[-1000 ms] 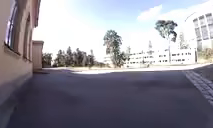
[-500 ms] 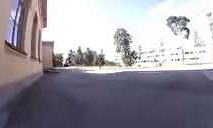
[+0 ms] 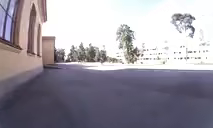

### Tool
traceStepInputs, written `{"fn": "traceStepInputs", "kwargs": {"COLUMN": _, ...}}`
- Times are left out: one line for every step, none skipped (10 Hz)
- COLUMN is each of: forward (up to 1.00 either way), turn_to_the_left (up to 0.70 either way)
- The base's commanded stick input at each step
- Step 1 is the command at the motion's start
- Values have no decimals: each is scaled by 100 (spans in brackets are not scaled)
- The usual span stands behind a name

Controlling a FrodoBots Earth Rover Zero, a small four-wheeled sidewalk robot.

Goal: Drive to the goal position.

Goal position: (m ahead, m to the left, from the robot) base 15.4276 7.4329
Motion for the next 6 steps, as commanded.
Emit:
{"fn": "traceStepInputs", "kwargs": {"forward": 70, "turn_to_the_left": 0}}
{"fn": "traceStepInputs", "kwargs": {"forward": 70, "turn_to_the_left": 0}}
{"fn": "traceStepInputs", "kwargs": {"forward": 70, "turn_to_the_left": 0}}
{"fn": "traceStepInputs", "kwargs": {"forward": 70, "turn_to_the_left": 0}}
{"fn": "traceStepInputs", "kwargs": {"forward": 70, "turn_to_the_left": 0}}
{"fn": "traceStepInputs", "kwargs": {"forward": 70, "turn_to_the_left": 0}}
